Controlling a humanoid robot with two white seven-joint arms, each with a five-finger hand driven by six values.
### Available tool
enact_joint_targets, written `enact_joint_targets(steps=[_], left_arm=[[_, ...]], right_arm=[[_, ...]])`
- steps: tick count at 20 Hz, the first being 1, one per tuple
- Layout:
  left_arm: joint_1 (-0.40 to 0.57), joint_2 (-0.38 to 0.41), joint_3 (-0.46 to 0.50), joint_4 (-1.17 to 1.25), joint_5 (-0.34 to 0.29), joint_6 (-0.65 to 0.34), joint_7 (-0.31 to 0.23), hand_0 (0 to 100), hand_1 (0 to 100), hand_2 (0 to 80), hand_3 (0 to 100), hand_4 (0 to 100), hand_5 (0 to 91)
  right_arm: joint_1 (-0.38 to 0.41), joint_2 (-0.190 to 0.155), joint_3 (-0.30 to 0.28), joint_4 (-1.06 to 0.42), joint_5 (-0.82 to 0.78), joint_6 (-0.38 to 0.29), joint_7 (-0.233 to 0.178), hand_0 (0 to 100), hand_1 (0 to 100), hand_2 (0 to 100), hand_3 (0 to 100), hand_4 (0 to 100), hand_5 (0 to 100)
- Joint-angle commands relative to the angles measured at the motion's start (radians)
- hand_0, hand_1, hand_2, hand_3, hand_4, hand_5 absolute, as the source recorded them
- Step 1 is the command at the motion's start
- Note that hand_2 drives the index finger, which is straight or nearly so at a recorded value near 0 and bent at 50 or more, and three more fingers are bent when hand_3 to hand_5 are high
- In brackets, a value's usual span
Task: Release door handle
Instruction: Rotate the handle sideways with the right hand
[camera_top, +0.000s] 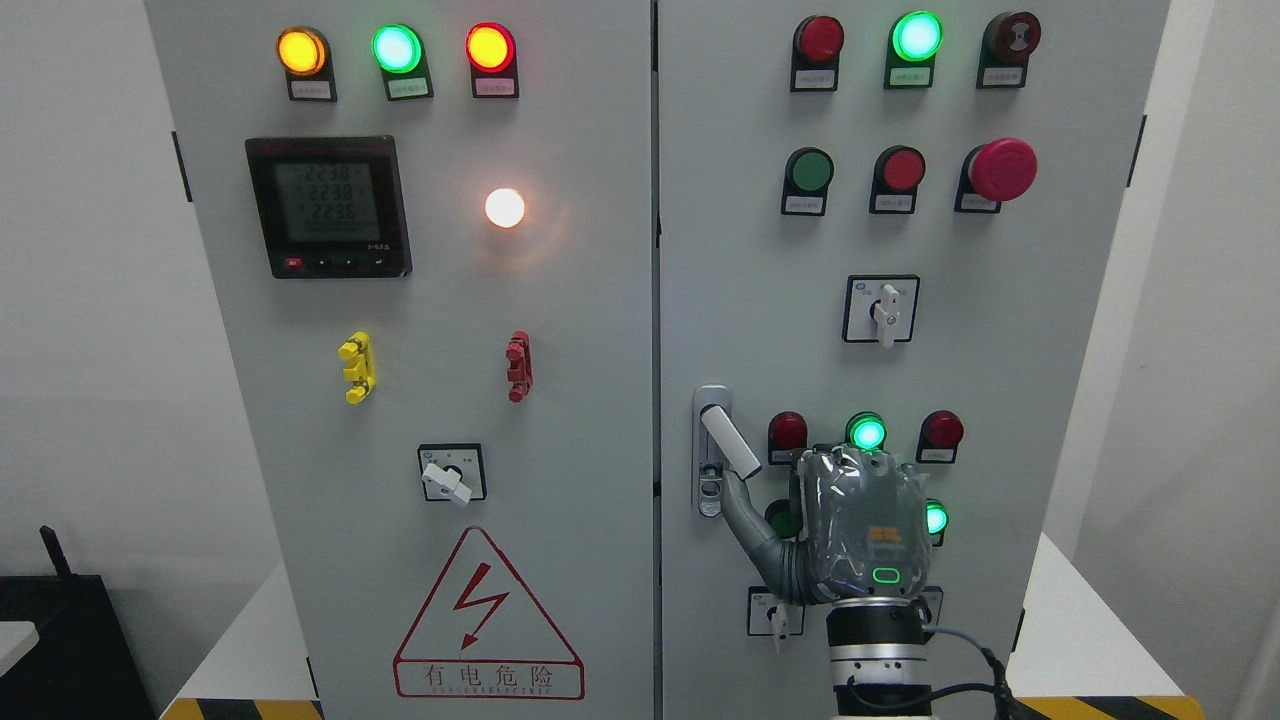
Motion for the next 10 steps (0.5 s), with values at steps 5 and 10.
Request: enact_joint_targets(steps=[5,10], left_arm=[[0.0,0.0,0.011,0.017,0.0,0.001,-0.001,12,39,0.0,0,0,0.0],[0.0,0.0,0.011,0.017,0.0,-0.001,-0.001,12,39,0.0,0,0,0.0]], right_arm=[[-0.001,-0.002,-0.018,0.0,0.0,0.0,0.003,35,11,96,100,94,98],[-0.007,-0.002,-0.019,0.0,-0.002,0.0,0.004,36,11,96,100,94,98]])
